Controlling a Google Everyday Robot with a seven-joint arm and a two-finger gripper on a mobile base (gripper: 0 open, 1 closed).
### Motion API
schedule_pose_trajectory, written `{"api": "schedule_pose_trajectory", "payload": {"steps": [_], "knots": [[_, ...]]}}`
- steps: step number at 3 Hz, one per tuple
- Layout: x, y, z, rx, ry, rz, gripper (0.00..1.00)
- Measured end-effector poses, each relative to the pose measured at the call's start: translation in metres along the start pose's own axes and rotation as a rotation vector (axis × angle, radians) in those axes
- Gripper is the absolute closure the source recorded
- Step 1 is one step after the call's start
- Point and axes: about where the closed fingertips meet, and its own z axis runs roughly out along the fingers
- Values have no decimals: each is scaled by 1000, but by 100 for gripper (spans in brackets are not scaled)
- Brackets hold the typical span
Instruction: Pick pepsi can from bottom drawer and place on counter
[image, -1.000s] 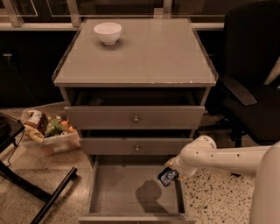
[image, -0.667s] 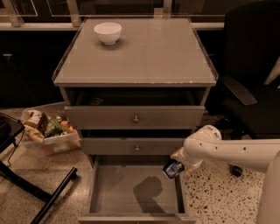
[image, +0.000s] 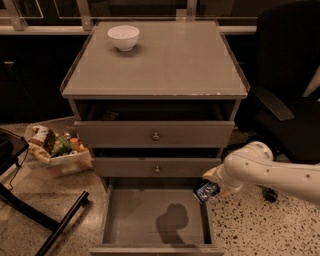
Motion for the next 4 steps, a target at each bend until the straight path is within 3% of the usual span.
{"api": "schedule_pose_trajectory", "payload": {"steps": [1, 3, 4], "knots": [[-13, 1, -92, 127, 6, -18, 100], [-28, -41, -283, 388, 14, -80, 100], [-24, -85, -350, 513, 54, -209, 100]]}}
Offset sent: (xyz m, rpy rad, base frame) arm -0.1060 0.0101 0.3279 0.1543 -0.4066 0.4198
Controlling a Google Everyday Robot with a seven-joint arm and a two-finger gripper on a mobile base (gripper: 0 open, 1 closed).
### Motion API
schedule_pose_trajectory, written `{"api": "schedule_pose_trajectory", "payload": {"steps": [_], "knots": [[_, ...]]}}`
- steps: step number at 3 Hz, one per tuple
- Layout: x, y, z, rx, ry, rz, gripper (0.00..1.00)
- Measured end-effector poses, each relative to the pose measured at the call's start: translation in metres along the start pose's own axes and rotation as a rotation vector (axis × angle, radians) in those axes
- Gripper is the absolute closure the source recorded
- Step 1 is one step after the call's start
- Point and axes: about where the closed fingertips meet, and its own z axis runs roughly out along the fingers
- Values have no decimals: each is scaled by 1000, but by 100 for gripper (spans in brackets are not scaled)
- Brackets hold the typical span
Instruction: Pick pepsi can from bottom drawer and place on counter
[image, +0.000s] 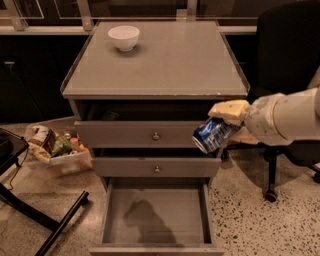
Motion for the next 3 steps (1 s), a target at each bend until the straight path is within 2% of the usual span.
{"api": "schedule_pose_trajectory", "payload": {"steps": [1, 3], "knots": [[8, -11, -7, 19, 17, -36, 100], [8, -10, -8, 13, 25, -25, 100]]}}
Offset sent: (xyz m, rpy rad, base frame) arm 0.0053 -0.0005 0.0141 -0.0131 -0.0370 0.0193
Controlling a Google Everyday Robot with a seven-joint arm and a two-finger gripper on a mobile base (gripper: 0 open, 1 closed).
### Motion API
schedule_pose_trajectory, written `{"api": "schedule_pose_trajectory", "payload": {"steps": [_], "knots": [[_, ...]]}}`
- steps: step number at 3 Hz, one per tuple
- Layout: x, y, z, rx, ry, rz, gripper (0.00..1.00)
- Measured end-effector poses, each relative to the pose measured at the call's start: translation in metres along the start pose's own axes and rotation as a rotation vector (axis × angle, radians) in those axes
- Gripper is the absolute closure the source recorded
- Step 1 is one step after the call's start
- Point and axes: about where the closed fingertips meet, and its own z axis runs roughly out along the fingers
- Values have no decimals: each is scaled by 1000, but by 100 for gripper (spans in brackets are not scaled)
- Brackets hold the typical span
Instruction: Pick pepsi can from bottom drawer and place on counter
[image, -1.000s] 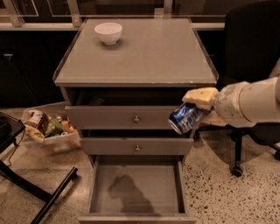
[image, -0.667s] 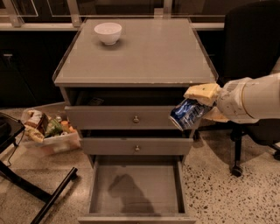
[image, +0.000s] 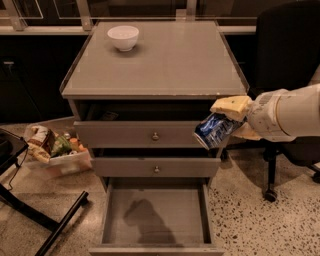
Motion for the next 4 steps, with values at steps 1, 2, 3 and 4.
{"api": "schedule_pose_trajectory", "payload": {"steps": [1, 2, 3, 4], "knots": [[26, -13, 17, -5, 18, 0, 100], [64, -55, 50, 15, 34, -19, 100], [98, -104, 82, 70, 8, -3, 100], [129, -140, 110, 118, -10, 53, 100]]}}
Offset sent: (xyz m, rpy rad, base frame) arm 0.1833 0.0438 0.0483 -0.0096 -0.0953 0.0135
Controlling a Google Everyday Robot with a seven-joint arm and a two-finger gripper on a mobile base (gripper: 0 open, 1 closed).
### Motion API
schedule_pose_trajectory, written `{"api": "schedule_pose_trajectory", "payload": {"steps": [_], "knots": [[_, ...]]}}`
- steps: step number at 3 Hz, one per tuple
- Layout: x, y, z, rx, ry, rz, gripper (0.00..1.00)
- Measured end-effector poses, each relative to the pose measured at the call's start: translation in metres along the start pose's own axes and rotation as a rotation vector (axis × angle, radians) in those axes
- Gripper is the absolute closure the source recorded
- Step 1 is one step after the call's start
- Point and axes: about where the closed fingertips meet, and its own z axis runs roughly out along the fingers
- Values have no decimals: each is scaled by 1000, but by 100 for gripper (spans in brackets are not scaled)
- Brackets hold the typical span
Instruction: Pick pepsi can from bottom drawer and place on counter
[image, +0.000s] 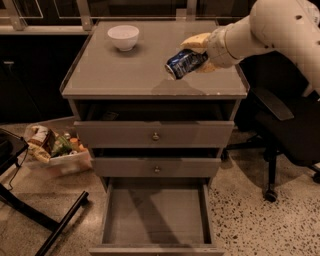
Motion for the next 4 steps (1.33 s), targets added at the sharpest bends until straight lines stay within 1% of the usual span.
{"api": "schedule_pose_trajectory", "payload": {"steps": [1, 2, 3, 4], "knots": [[26, -16, 22, -8, 3, 98, 95], [43, -14, 41, -62, 8, 209, 76], [52, -7, 54, -107, 13, 277, 53], [57, 2, 63, -138, 14, 321, 30]]}}
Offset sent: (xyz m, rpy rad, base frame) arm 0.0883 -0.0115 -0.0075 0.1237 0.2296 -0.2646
